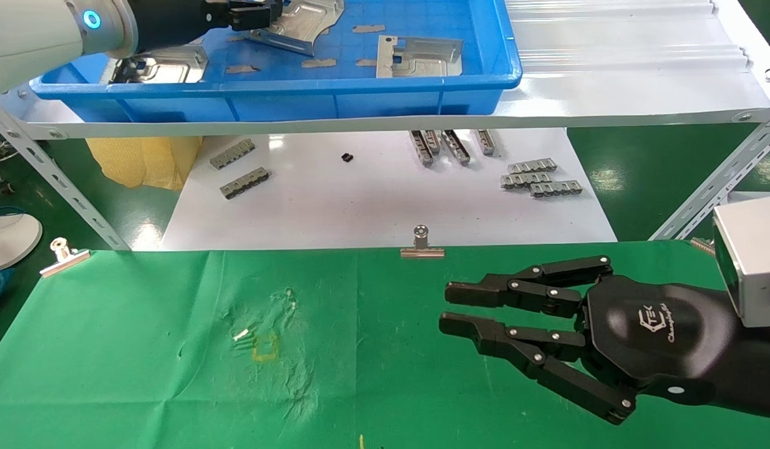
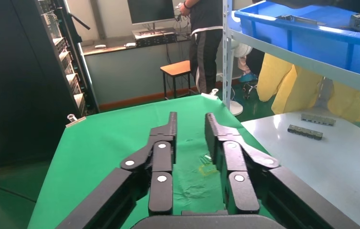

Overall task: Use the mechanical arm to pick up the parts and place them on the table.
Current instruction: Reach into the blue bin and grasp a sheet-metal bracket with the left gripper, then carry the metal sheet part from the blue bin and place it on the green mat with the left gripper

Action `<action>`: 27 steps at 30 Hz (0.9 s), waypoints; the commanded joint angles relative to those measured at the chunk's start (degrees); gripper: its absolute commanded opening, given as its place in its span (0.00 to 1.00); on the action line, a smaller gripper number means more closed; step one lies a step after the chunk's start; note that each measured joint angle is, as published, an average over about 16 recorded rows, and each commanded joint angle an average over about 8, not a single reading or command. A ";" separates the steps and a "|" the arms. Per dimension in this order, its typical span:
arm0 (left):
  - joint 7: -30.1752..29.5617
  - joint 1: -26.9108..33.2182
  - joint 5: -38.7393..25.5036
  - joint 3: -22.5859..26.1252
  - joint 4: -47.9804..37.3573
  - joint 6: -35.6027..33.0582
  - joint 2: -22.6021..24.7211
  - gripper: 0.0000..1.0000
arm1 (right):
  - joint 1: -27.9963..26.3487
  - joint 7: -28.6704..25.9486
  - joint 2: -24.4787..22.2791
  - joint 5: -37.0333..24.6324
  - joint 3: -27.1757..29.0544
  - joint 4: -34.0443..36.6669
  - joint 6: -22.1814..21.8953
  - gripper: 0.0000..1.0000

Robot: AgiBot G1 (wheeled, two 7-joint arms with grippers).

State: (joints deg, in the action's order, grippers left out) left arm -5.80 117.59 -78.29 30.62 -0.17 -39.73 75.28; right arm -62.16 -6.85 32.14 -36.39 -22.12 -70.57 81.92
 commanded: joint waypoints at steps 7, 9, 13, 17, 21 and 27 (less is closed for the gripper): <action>-0.41 -0.46 -0.09 0.06 0.09 0.05 0.14 0.00 | 0.00 0.00 0.00 0.00 0.00 0.00 0.00 1.00; -0.34 -0.60 -0.14 0.10 0.19 0.10 0.15 0.00 | 0.00 0.00 0.00 0.00 0.00 0.00 0.00 1.00; -0.10 -0.84 -0.26 0.18 0.39 0.33 0.22 0.00 | 0.00 0.00 0.00 0.00 0.00 0.00 0.00 1.00; 0.14 -1.06 -0.23 0.16 0.56 0.65 0.25 0.00 | 0.00 0.00 0.00 0.00 0.00 0.00 0.00 1.00; 0.62 -1.22 0.08 -0.05 0.94 0.68 0.03 0.00 | 0.00 0.00 0.00 0.00 0.00 0.00 0.00 1.00; 2.66 -0.93 1.70 -1.16 2.59 -2.02 -1.51 0.00 | 0.00 0.00 0.00 0.00 0.00 0.00 0.00 1.00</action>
State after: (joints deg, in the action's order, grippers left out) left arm -2.32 116.58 -76.65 29.53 2.70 -43.56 73.20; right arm -62.16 -6.85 32.14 -36.39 -22.13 -70.57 81.92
